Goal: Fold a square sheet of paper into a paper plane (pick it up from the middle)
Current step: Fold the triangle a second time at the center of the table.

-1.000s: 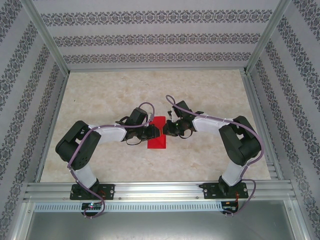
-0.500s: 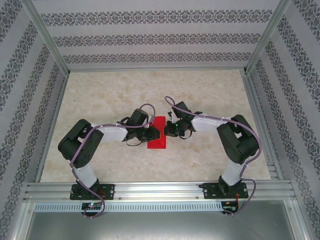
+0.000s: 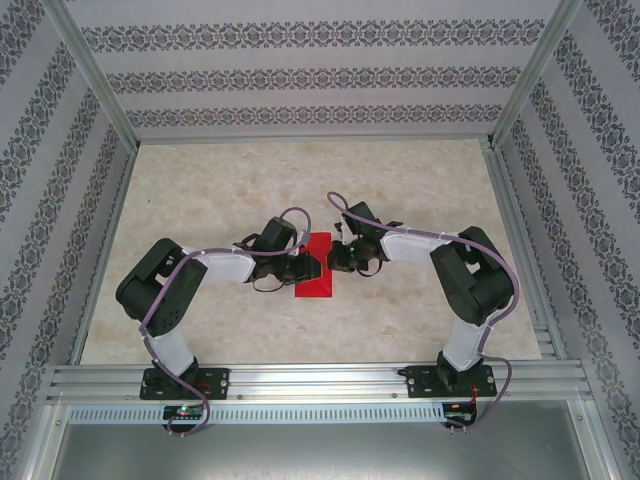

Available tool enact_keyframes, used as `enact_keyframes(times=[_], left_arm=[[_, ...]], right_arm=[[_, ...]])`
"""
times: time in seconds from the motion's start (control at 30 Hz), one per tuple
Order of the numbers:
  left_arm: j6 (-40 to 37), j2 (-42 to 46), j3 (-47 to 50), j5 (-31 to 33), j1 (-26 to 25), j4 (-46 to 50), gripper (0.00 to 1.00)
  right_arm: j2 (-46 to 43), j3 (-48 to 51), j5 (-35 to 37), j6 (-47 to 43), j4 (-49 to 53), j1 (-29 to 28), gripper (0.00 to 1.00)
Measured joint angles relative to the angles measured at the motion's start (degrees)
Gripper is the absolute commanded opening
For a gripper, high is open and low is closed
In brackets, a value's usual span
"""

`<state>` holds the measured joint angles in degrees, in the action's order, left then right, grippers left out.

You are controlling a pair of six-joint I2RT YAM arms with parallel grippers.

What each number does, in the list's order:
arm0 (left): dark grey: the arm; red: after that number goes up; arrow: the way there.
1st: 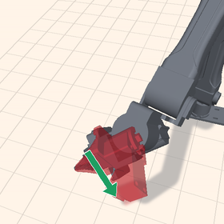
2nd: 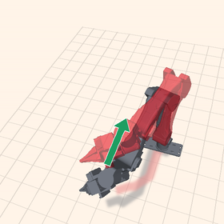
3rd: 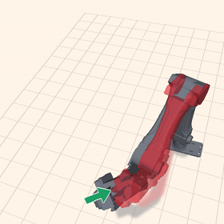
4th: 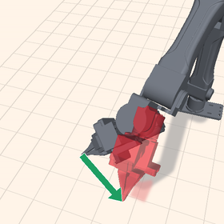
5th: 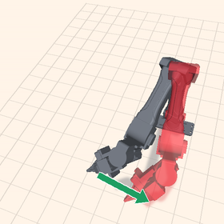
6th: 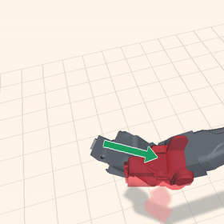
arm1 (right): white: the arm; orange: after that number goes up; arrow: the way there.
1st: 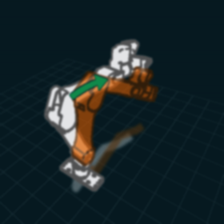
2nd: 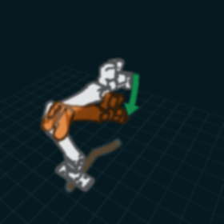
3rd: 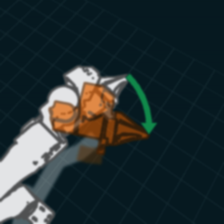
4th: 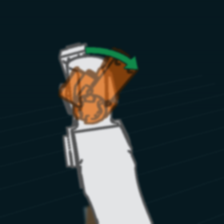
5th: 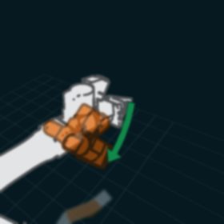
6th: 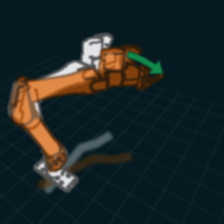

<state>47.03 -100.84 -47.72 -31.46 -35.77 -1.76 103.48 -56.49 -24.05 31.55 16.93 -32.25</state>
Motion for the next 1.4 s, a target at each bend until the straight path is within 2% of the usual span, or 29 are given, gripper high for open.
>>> enact_keyframes(times=[0.37, 1.4], left_arm=[[-0.02, -0.98, -0.94, -2.36, 0.0, -0.09, 0.2], [0.02, -2.71, -1.27, -4.09, 0.0, -0.39, 0.19]], right_arm=[[1.09, -0.52, 0.04, -0.02, 0.04, 0.02, 0.04], [2.97, -2.27, 1.01, 0.22, 1.16, 0.13, 0.04]])
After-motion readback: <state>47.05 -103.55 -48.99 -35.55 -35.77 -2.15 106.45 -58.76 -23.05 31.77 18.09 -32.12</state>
